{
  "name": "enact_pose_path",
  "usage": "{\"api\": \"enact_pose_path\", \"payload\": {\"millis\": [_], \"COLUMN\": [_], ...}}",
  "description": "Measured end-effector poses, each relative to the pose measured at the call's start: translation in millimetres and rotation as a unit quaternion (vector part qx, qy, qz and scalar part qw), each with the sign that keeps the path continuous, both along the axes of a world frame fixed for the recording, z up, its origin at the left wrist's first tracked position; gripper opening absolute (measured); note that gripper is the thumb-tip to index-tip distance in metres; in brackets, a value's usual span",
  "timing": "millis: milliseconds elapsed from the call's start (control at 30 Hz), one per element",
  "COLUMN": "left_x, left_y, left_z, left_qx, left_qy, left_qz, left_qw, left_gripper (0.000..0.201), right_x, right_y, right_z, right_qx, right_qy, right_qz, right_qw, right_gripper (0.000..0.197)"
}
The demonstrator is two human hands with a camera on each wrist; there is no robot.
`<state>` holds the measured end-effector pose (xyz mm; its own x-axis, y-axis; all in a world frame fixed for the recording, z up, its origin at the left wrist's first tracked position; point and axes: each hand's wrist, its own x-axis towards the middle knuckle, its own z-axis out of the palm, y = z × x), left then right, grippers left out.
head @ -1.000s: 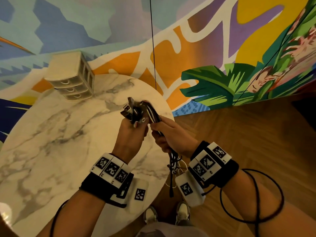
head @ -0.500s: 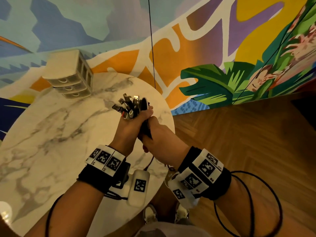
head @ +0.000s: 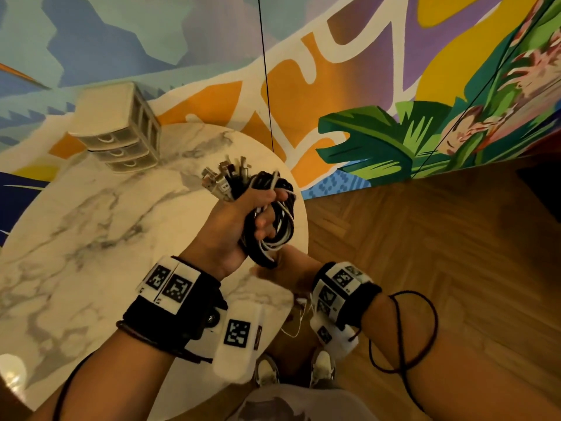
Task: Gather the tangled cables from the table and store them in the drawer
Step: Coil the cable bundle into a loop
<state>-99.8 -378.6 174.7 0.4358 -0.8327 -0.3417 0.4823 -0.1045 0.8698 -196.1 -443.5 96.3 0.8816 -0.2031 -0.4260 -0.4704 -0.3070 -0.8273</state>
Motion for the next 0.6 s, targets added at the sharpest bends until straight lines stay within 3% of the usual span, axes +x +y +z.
{"api": "enact_pose_path", "payload": {"millis": [67,100,167,367,500,600], "left_x": [-1,0,3,7,4,7], "left_y": [5,8,14,19,14,14], "left_z": [-2,-2,-1,7,6,-2], "left_qx": [0.012,0.023,0.037,0.092,0.149,0.193], "left_qy": [-0.019,-0.028,-0.046,-0.136,-0.211,-0.254], "left_qz": [-0.04,-0.061,-0.102,-0.199,-0.27,-0.309], "left_qw": [0.999,0.997,0.993,0.966,0.928,0.896], "left_gripper": [0.017,0.018,0.018,0.015,0.039,0.027], "right_x": [0,-1,-5,-18,-21,-27], "right_y": [-16,-22,-39,-73,-91,-99], "right_z": [1,1,1,9,7,6], "right_qx": [-0.038,-0.079,-0.157,-0.21,-0.242,-0.251], "right_qy": [0.006,0.025,0.081,0.132,0.166,0.178], "right_qz": [0.046,0.079,0.104,0.085,0.069,0.062], "right_qw": [0.998,0.993,0.979,0.965,0.953,0.95], "right_gripper": [0.039,0.037,0.009,0.02,0.015,0.015]}}
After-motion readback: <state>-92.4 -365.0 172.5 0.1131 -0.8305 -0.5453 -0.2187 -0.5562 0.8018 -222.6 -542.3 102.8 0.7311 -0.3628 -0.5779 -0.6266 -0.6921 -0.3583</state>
